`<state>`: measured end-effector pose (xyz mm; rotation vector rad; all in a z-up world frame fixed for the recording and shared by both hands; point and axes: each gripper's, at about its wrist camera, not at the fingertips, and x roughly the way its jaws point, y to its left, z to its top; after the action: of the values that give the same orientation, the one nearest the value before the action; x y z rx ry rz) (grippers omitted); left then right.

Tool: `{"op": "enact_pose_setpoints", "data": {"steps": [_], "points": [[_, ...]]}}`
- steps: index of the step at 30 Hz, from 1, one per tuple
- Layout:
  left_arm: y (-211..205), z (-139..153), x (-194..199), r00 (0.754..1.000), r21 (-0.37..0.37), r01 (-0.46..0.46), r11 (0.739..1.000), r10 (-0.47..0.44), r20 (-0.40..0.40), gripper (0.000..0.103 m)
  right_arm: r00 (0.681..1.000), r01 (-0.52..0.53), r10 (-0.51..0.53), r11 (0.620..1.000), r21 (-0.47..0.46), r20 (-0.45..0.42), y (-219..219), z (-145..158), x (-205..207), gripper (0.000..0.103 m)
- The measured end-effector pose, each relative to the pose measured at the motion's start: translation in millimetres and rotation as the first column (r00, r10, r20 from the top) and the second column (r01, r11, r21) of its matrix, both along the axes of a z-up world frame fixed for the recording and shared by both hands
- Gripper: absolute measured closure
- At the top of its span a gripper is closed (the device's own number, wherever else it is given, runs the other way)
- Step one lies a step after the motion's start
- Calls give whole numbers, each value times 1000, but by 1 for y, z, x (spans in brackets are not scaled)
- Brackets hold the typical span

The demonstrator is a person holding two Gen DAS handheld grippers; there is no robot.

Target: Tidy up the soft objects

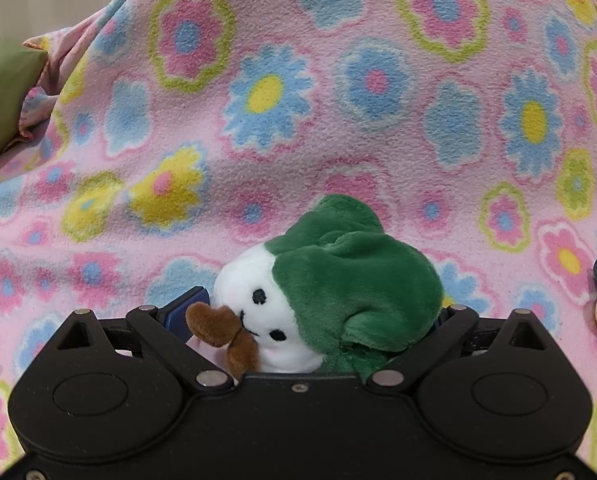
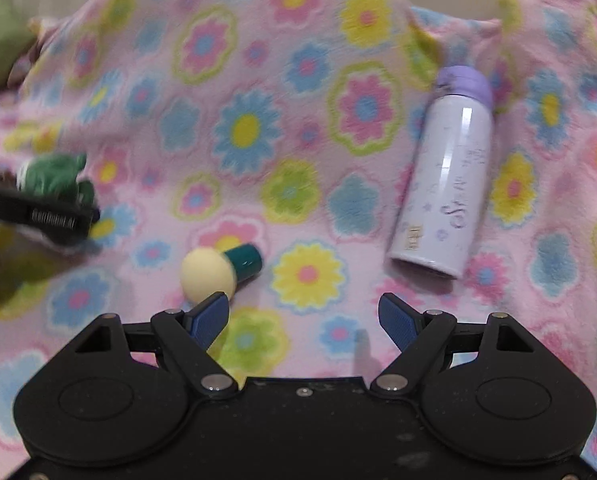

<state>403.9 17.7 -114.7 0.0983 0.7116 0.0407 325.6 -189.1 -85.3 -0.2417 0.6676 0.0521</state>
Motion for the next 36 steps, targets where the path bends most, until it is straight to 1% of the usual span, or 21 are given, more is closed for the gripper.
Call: {"op": "enact_pose_setpoints", "data": {"steps": [5, 8, 10, 13, 17, 19, 20, 23, 25, 29, 32, 36], "points": [[0, 1, -1, 1000, -1, -2, 1000, 2, 0, 5, 999, -41, 41, 998, 45, 0, 24, 1, 18, 22], [0, 2, -2, 1000, -2, -3, 1000, 3, -1, 5, 999, -35, 35, 997, 73, -5, 30, 0, 30, 23], [0, 2, -2, 1000, -3, -5, 1000, 5, -1, 4, 999, -34, 34, 994, 103, 2, 27, 5, 29, 23], [1, 1, -1, 1000, -6, -13, 1000, 13, -5, 3, 999, -31, 29, 993, 111, 19, 17, 11, 17, 22], [1, 1, 0, 1000, -8, -14, 1000, 14, -5, 3, 999, 17, -21, 994, 106, 41, -4, 17, 0, 22], [0, 1, 0, 1000, -6, -14, 1000, 14, -5, 3, 997, 63, -67, 995, 74, 45, -12, 16, -1, 22], [0, 1, 0, 1000, -5, -14, 1000, 14, -5, 3, 996, 76, -78, 996, 52, 33, -14, 13, 0, 22], [-1, 2, 0, 1000, -4, -15, 1000, 15, -4, 3, 998, 69, -68, 998, 15, -18, -10, 1, 7, 22], [0, 1, 0, 1000, -5, -16, 1000, 16, -5, 3, 998, 50, -50, 999, 7, -29, 0, -3, 11, 22], [-1, 1, 1, 1000, -5, -18, 1000, 18, -5, 3, 999, 25, -24, 998, 56, -25, 17, -1, 22, 22], [-1, 1, 0, 1000, -6, -17, 1000, 17, -4, 2, 1000, 18, -17, 997, 72, -23, 29, 0, 34, 22], [0, 1, 0, 1000, -6, -17, 1000, 17, -4, 2, 999, 17, -12, 991, 129, -35, 33, 0, 45, 22]]}}
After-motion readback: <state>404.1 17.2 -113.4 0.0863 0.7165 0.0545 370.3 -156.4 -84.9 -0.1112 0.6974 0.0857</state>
